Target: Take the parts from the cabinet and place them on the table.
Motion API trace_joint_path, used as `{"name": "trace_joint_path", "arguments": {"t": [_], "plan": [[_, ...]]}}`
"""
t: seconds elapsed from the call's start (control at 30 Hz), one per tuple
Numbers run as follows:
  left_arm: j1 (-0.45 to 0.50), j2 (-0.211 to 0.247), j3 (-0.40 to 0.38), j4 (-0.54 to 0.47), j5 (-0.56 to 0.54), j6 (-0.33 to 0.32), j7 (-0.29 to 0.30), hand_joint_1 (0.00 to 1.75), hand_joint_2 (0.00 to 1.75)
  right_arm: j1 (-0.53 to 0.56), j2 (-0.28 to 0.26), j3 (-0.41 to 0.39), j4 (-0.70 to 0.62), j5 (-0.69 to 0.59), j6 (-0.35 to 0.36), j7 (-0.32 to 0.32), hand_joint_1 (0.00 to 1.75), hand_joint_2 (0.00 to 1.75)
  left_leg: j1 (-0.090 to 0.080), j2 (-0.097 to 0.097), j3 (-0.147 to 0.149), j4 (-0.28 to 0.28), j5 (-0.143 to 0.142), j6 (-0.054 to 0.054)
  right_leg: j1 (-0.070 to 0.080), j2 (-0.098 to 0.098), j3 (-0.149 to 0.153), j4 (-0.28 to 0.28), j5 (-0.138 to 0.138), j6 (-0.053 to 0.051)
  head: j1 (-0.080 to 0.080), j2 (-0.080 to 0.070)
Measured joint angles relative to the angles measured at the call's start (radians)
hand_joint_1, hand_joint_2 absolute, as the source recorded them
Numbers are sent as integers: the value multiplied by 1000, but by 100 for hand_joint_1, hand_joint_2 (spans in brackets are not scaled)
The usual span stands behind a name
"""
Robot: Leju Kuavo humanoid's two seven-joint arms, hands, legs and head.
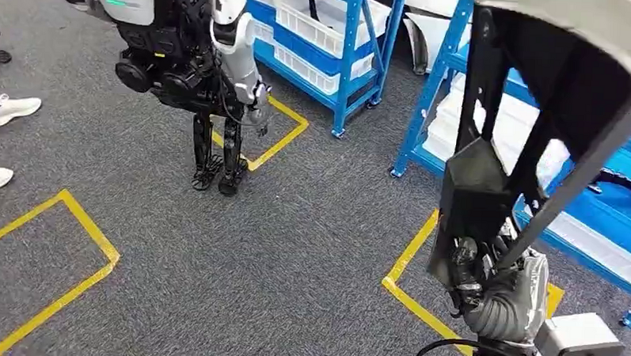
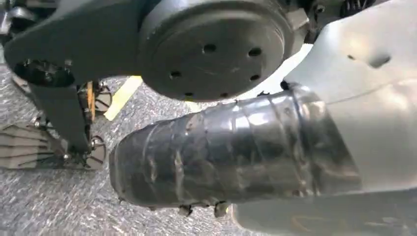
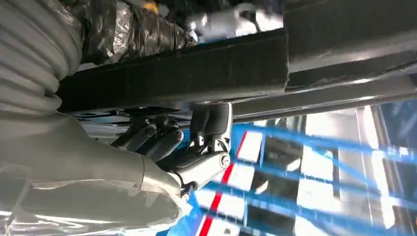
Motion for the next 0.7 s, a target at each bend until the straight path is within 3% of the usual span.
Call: {"name": "trace_joint_path", "arguments": {"t": [0.03, 0.1, 0.17, 0.2, 0.23, 0.27, 0.3, 0.37, 0.4, 0.47, 0.53, 0.57, 0.6, 0.7], "plan": [[0, 0, -1, 0, -1, 0, 0, 0, 0, -4, 2, 2, 2, 0, 1, 0, 175, 175, 5, -3, 1, -7, 6, 9, 0, -4, 0, 2, -3, 5, 0, 0], [1, -3, -2, 0, -3, 0, -2, 0, 0, -11, 3, 5, 7, 1, 2, 0, 175, 175, 9, -12, 0, -10, 12, 19, 0, 16, -26, 60, -49, 12, 5, 0], [-1, -14, -2, 0, -6, 1, -2, 0, 0, -14, 4, 8, 13, 1, 5, -2, 175, 175, 6, -22, -8, -9, 15, 25, -2, 27, -119, 257, -141, 16, 9, 0], [0, -18, -2, 0, -6, 1, -2, 0, 0, -14, 5, 11, 17, 1, 7, -2, 175, 175, 4, -27, -10, -9, 16, 26, -2, 27, -155, 328, -163, 15, 10, 0], [1, -21, -2, 0, -7, 1, -2, 0, 0, -14, 5, 14, 21, 1, 8, -2, 175, 175, 2, -34, -11, -8, 16, 26, -2, 27, -170, 353, -159, 13, 9, 0], [2, -22, -2, 0, -7, 1, -2, 0, 0, -14, 5, 15, 23, 1, 9, -2, 175, 175, -1, -40, -10, -8, 17, 27, -2, 28, -159, 323, -130, 8, 10, 0], [2, -23, -2, 0, -7, 1, -2, 0, 0, -15, 5, 16, 25, 1, 9, -2, 175, 175, -3, -48, -9, -8, 17, 27, -2, 30, -128, 255, -87, 2, 10, 0], [1, -23, -3, 0, -7, 1, -2, 0, 0, -17, 6, 19, 25, 1, 9, -2, 175, 175, -5, -61, -5, -8, 18, 25, 2, 55, -35, 62, 5, -20, 10, 0], [1, -23, -4, 0, -8, 1, -2, 0, 0, -20, 6, 20, 25, 2, 9, -2, 175, 175, -4, -64, -8, -7, 19, 22, 5, 76, -17, 24, 1, -32, 9, 0], [0, -24, -5, 0, -8, 1, -1, 0, 0, -24, 8, 22, 26, 2, 9, -2, 175, 175, -2, -72, -19, -7, 23, 8, 10, 64, -21, 11, 3, -26, 8, 0], [3, -24, -6, 0, -8, 1, -2, 0, 0, -25, 8, 24, 28, 2, 10, -2, 175, 175, -1, -81, -19, -12, 27, -6, 8, 57, -17, -2, 10, -32, 11, 0], [4, -24, -6, 0, -8, 1, -2, 0, 0, -26, 10, 25, 28, 2, 10, -2, 175, 175, -2, -63, -20, 0, 17, -9, 2, 46, -10, -15, 18, -33, 10, 0], [4, -24, -6, 0, -8, 1, -2, 0, 0, -25, 13, 25, 29, 2, 10, -2, 175, 175, -4, -34, -38, 40, -14, -16, 2, 42, -6, -21, 21, -37, 5, 0], [1, -10, -8, 0, -8, 1, -1, 0, 0, -25, 15, 26, 33, 1, 10, -2, 175, 175, 1, -13, -153, 280, -129, -28, 2, 19, -9, -19, 21, -41, 5, 0]]}}
